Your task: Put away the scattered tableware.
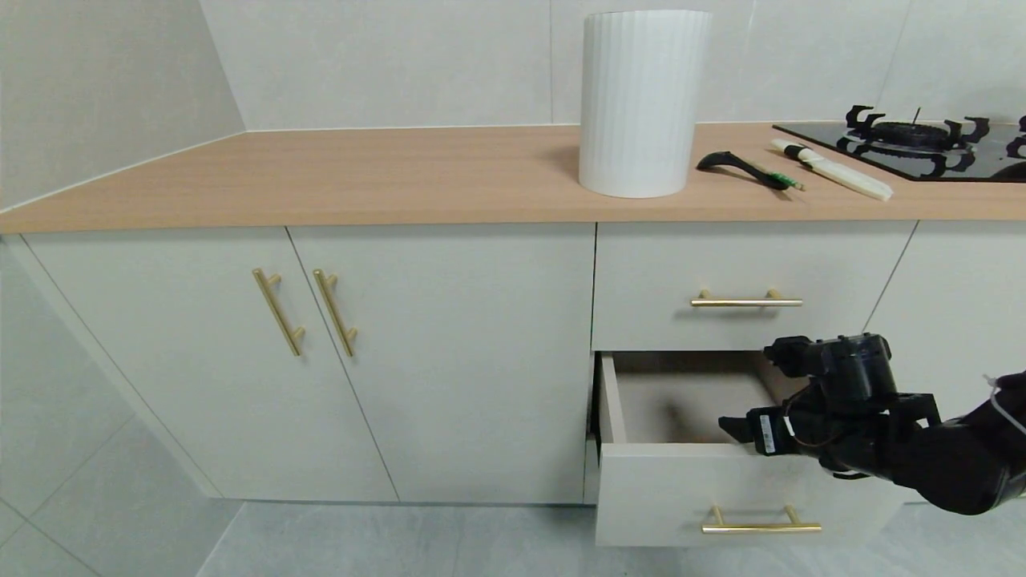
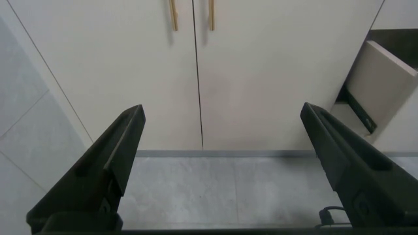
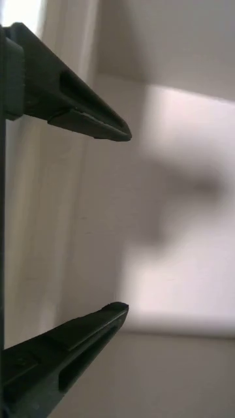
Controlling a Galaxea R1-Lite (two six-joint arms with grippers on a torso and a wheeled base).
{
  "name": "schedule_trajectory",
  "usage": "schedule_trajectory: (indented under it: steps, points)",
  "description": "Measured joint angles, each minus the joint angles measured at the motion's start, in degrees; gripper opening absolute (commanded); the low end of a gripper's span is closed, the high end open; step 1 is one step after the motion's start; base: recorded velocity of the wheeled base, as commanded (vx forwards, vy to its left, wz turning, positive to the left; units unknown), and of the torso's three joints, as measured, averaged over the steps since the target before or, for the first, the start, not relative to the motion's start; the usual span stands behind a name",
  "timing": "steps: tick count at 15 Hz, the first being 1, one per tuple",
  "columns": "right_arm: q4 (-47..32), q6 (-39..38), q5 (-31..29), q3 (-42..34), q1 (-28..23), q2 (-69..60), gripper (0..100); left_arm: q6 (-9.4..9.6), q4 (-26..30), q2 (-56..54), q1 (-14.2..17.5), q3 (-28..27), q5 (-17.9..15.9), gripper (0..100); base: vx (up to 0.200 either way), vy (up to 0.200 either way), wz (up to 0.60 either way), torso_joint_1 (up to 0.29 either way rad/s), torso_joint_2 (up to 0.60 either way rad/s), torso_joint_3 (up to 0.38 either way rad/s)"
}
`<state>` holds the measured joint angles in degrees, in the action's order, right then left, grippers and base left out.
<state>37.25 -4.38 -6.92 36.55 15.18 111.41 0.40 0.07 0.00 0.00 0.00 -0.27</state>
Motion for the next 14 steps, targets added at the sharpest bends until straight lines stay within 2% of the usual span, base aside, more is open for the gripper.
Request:
schedule_trajectory:
  steps: [14]
  points:
    - [-22.1,8.8,0.7,-0.7,3.3,-8.7,100,-0.02,0.0,0.0,0.0,0.0,0.0,100,0.000,0.000,0.00,0.000,0.00,0.000]
